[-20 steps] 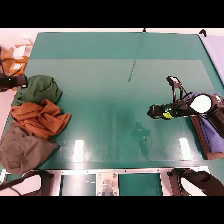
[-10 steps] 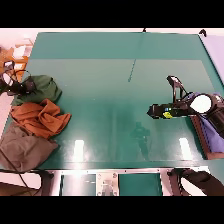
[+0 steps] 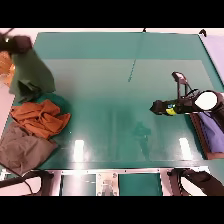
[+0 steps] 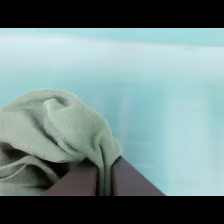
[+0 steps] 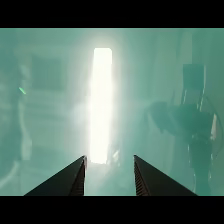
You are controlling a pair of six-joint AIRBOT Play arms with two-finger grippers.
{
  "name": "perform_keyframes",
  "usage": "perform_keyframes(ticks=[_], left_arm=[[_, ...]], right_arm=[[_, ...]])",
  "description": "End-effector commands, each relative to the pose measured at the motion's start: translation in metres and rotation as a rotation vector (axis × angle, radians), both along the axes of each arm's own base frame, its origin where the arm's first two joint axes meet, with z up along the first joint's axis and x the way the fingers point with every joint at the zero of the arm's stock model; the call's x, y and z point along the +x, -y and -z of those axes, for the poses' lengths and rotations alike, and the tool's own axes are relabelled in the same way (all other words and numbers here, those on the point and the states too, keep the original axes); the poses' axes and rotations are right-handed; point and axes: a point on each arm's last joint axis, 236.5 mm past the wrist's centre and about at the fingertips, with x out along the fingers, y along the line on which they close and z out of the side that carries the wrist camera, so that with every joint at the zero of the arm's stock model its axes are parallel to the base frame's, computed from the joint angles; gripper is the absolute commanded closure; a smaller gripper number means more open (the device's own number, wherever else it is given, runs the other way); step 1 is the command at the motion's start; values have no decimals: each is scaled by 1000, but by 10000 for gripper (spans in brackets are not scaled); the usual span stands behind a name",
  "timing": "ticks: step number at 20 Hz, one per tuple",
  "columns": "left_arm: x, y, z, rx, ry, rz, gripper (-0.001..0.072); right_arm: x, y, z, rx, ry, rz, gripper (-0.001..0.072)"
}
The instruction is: Fold the shirts.
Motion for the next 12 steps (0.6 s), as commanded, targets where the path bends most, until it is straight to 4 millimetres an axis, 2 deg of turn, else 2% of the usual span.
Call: perform_keyframes(ticks=[1, 3, 5, 7, 9, 10, 11, 12], left_arm=[[-60, 138, -46, -133, 0, 333, 684], [-86, 211, -35, -161, -42, 490, 683], [-105, 266, -9, -171, -90, 587, 683], [-123, 311, 40, -153, -196, 668, 682], [-140, 336, 96, -119, -324, 716, 681], [-147, 346, 121, -103, -384, 730, 551], [-152, 351, 139, -95, -432, 733, 91], [-154, 351, 146, -110, -471, 711, -13]], right_arm=[[10, 18, -18, 4, 15, 53, 361], [12, 27, -25, 4, 16, 75, 361], [10, 29, -25, 3, 5, 79, 361], [10, 29, -25, 4, 4, 78, 360], [7, 29, -24, 3, -10, 75, 357], [5, 28, -24, 3, -17, 73, 337], [4, 29, -23, 2, -23, 72, 315], [3, 32, -24, 2, -28, 80, 299]])
